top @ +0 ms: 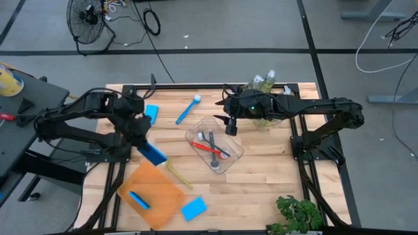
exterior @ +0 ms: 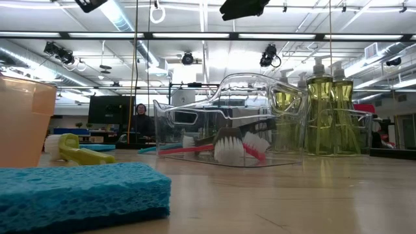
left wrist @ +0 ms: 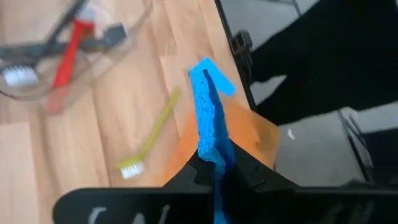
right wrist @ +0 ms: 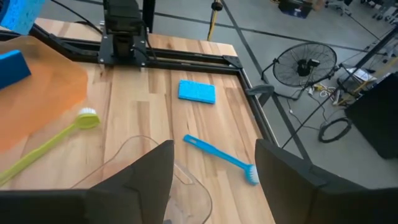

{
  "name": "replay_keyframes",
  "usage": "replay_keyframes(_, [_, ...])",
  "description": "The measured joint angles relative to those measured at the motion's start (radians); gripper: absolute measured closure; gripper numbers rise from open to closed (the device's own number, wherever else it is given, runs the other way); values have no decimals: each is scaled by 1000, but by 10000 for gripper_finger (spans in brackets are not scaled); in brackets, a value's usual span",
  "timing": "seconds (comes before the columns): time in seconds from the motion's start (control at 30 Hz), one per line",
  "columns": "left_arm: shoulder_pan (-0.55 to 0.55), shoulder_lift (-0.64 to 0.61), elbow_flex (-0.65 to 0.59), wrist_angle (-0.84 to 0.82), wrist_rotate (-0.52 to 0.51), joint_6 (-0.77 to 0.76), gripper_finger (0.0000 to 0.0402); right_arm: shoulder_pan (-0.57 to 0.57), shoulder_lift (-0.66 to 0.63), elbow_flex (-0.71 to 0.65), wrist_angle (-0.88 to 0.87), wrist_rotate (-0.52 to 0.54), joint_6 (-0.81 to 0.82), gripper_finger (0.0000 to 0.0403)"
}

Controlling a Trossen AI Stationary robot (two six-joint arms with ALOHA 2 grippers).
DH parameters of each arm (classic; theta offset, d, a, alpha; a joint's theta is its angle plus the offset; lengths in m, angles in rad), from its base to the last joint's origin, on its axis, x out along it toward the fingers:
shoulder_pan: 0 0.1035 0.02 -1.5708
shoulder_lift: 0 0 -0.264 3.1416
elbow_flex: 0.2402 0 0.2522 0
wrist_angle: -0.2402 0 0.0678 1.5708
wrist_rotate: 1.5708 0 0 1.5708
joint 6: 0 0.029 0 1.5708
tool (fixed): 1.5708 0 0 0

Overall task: Pick & Place Kitchen Sink Supplies
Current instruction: Put the blue sponge into the transparent orange bin

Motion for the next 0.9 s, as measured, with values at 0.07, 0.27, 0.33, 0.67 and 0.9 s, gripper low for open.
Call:
replay_keyframes(0.07, [-18, 0, 0, -15, 0, -23, 390, 0, 1, 0, 0, 0, 0, 178])
replay_keyframes(0.27, [-85, 0, -53, -5, 28, -110, 389, 0, 3, 0, 0, 26, 0, 178])
replay_keyframes(0.33, [-111, 1, -99, 7, 60, -134, 390, 0, 4, 0, 0, 26, 0, 178])
replay_keyframes(0.67, [-225, 0, -346, 269, 152, -279, 389, -3, 4, 0, -1, 26, 0, 178])
replay_keyframes(0.9, [-305, 0, -524, 494, 182, -385, 386, -3, 4, 0, -37, 26, 0, 178])
